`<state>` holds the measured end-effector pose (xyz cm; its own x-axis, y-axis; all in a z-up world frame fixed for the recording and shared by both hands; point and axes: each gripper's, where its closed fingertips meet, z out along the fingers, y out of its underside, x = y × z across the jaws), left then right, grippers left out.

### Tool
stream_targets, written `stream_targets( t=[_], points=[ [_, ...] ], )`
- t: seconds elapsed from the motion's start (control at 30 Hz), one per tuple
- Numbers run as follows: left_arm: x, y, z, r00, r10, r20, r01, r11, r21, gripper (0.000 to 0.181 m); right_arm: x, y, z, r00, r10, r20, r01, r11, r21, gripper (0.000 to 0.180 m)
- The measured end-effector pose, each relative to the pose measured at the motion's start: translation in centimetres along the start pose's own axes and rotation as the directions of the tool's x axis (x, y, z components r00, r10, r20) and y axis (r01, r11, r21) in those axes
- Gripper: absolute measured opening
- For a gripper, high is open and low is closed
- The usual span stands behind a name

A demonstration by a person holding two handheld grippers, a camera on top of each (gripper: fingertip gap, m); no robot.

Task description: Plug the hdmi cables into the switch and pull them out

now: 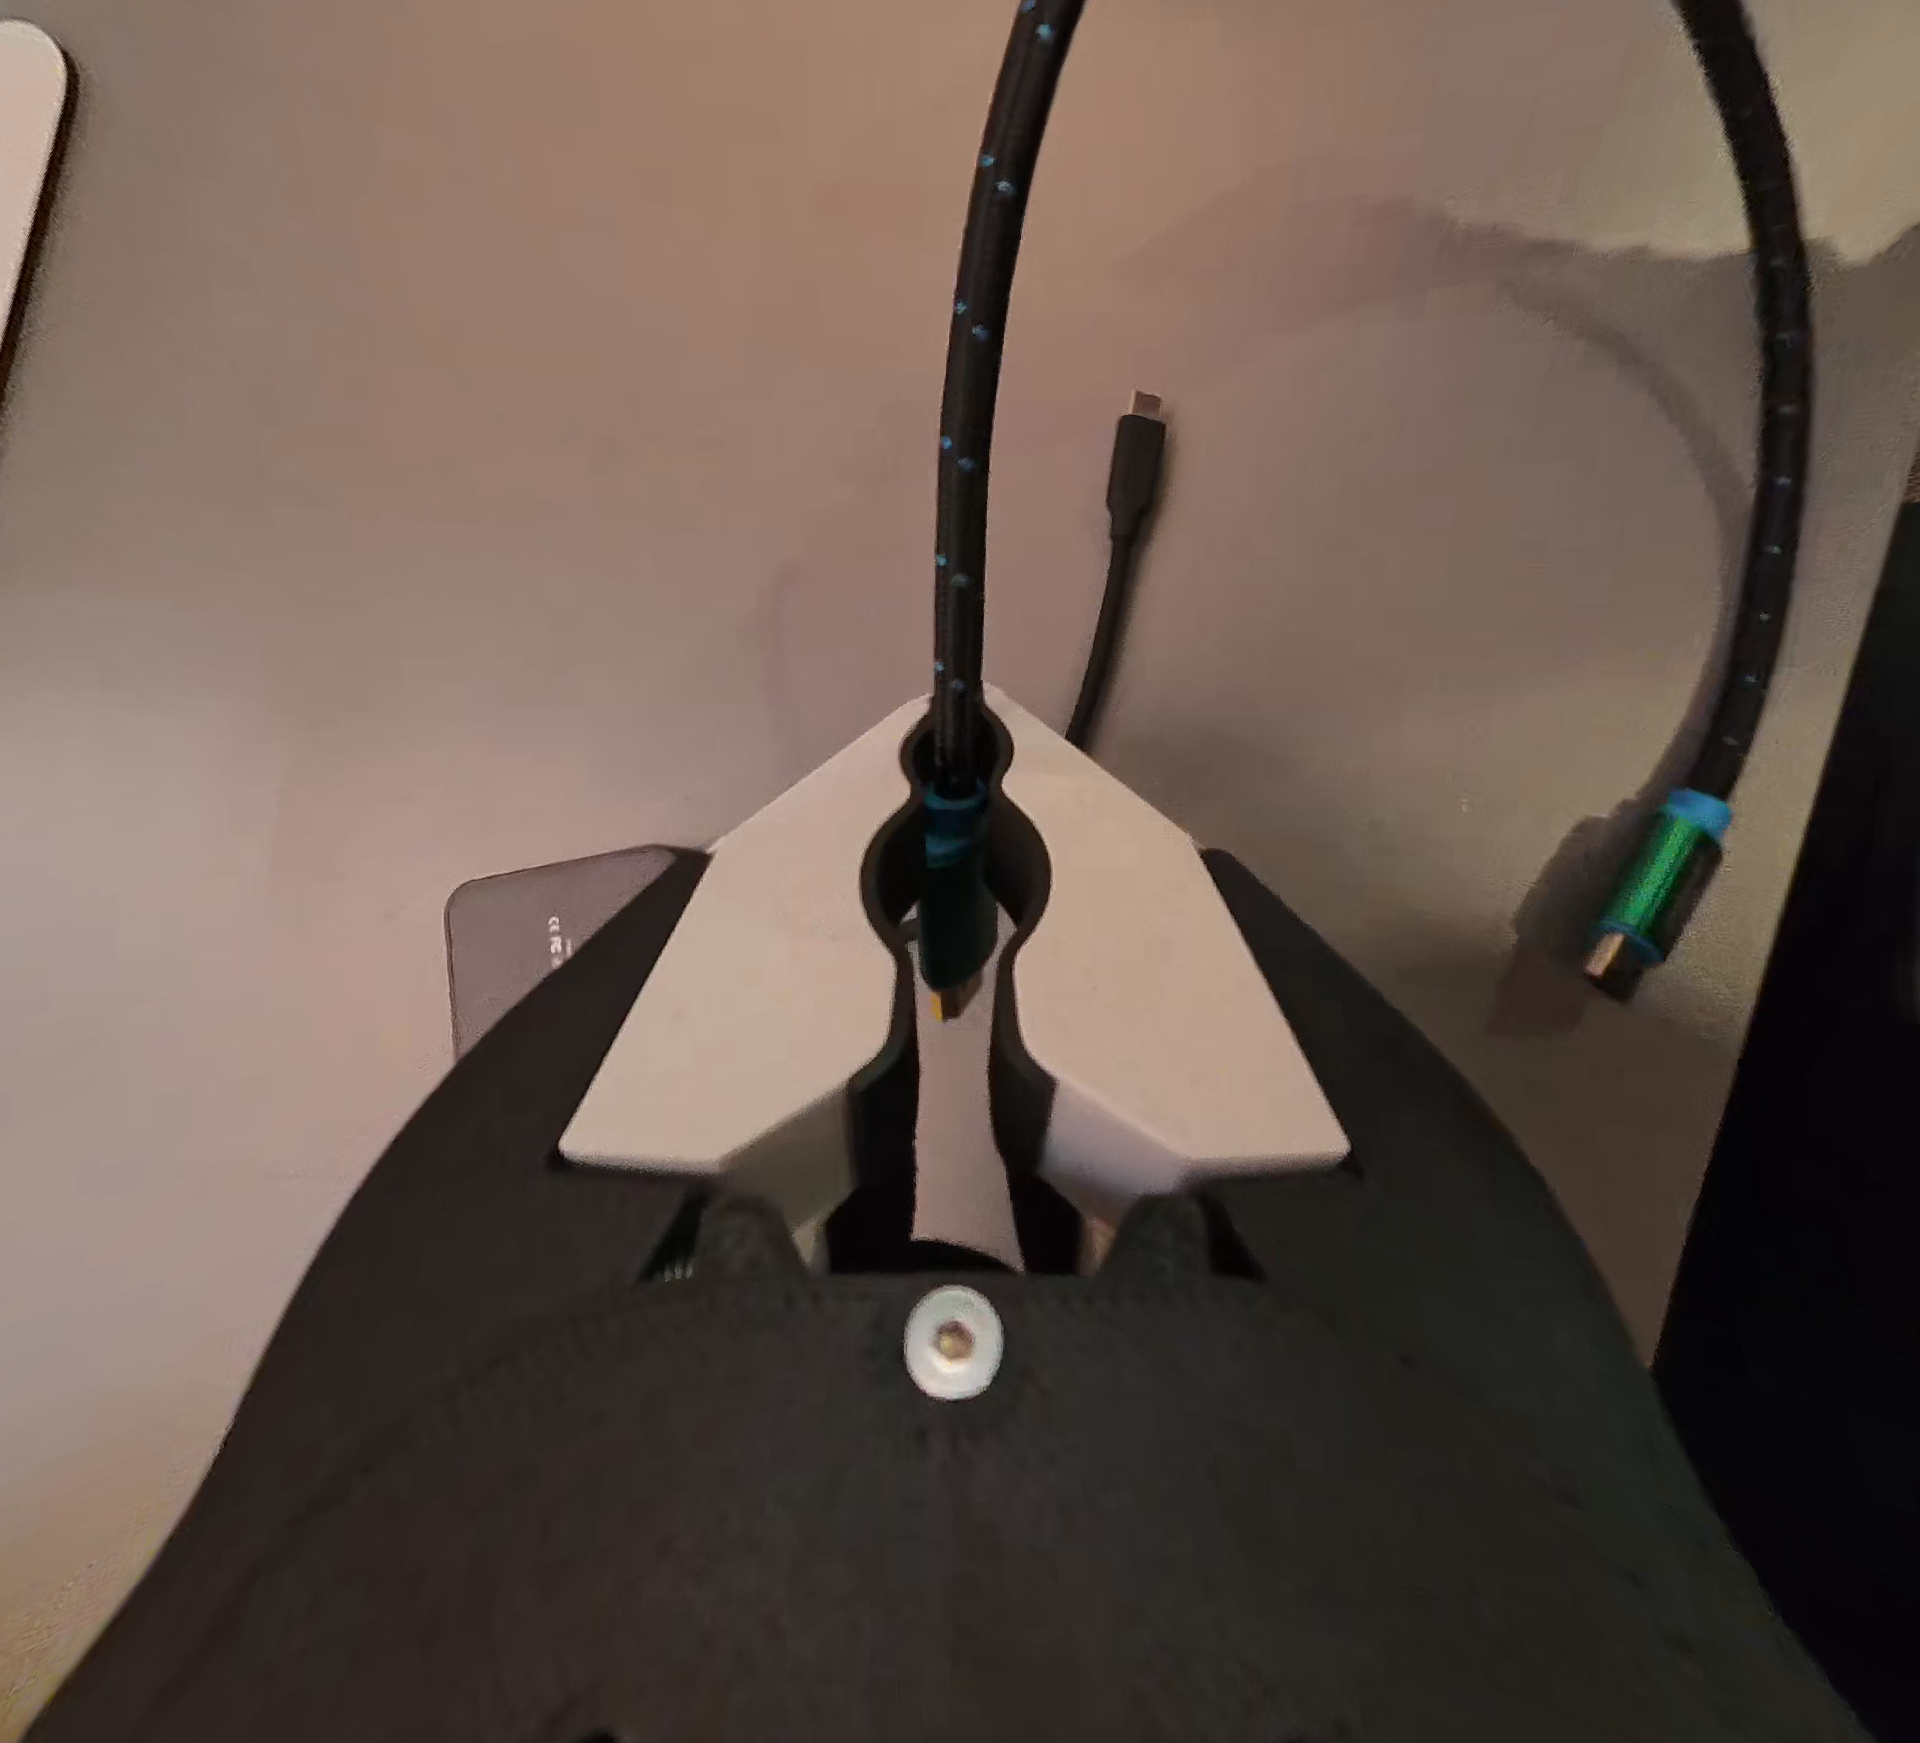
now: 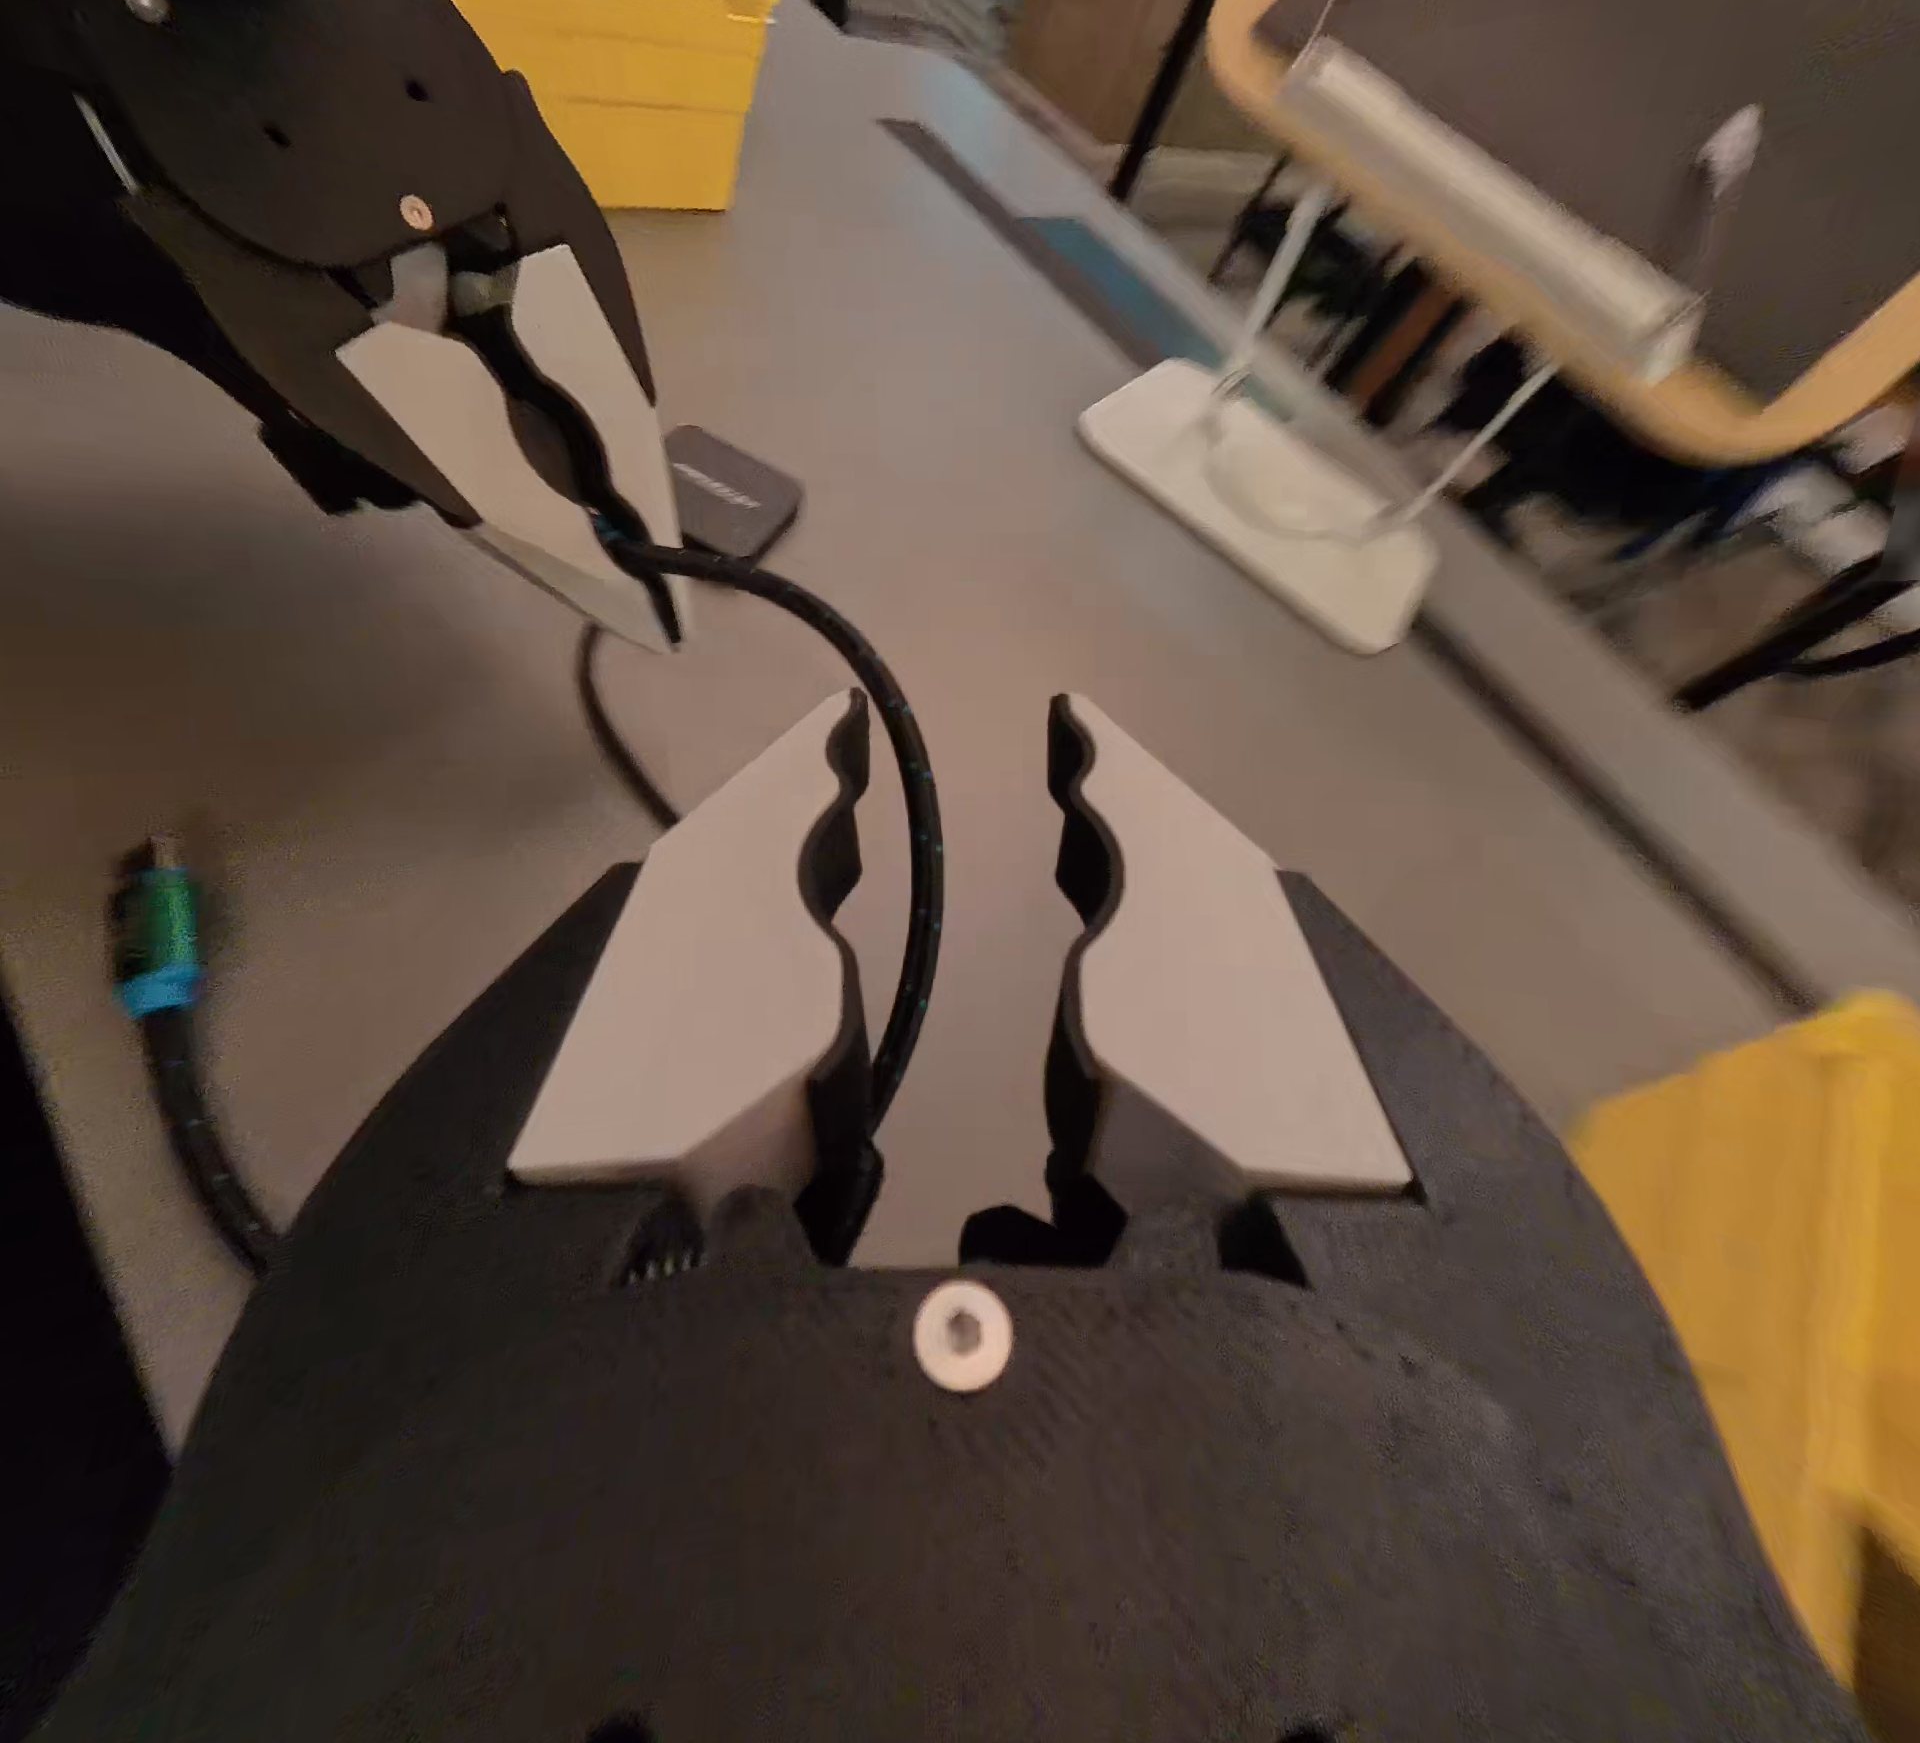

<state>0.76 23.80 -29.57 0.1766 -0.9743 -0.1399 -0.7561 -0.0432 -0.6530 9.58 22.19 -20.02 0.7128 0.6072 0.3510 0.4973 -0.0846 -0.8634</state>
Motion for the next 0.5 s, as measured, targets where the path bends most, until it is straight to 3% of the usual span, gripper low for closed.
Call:
stream_targets(
  t=[0.07, 0.13, 0.2, 0.3, 0.4, 0.5],
  points=[
    [-0.3, 0.1, -0.1, 1.0, -0.024, -0.007, 0.024, 1.0, 0.004, 0.0, -2.1, -2.0, -1.2, 0.984, -0.17, 0.055, 0.169, 0.985, 0.02, 0.025],
    [-0.5, 0.2, -0.1, 1.0, -0.03, -0.001, 0.03, 1.0, 0.005, 0.0, -6.6, -2.3, -1.7, 0.934, -0.241, 0.264, 0.248, 0.969, 0.009, 0.022],
    [-0.5, 0.1, 0.0, 0.999, -0.036, -0.008, 0.037, 0.999, 0.009, 0.0, -11.5, 0.0, -1.8, 0.841, -0.229, 0.49, 0.309, 0.947, -0.088, 0.023],
    [-0.2, 0.1, 0.1, 0.999, -0.03, -0.012, 0.03, 1.0, 0.005, 0.0, -16.3, 4.9, -1.6, 0.71, -0.209, 0.672, 0.45, 0.87, -0.204, 0.026],
    [-0.2, 0.2, 0.0, 1.0, -0.024, -0.01, 0.024, 1.0, 0.001, 0.0, -18.2, 8.2, -1.5, 0.659, -0.143, 0.739, 0.503, 0.814, -0.291, 0.027],
    [-0.2, 0.1, -0.1, 1.0, -0.023, -0.011, 0.023, 1.0, 0.003, 0.0, -18.6, 8.0, -1.0, 0.664, -0.095, 0.742, 0.458, 0.836, -0.302, 0.013]
  ],
)
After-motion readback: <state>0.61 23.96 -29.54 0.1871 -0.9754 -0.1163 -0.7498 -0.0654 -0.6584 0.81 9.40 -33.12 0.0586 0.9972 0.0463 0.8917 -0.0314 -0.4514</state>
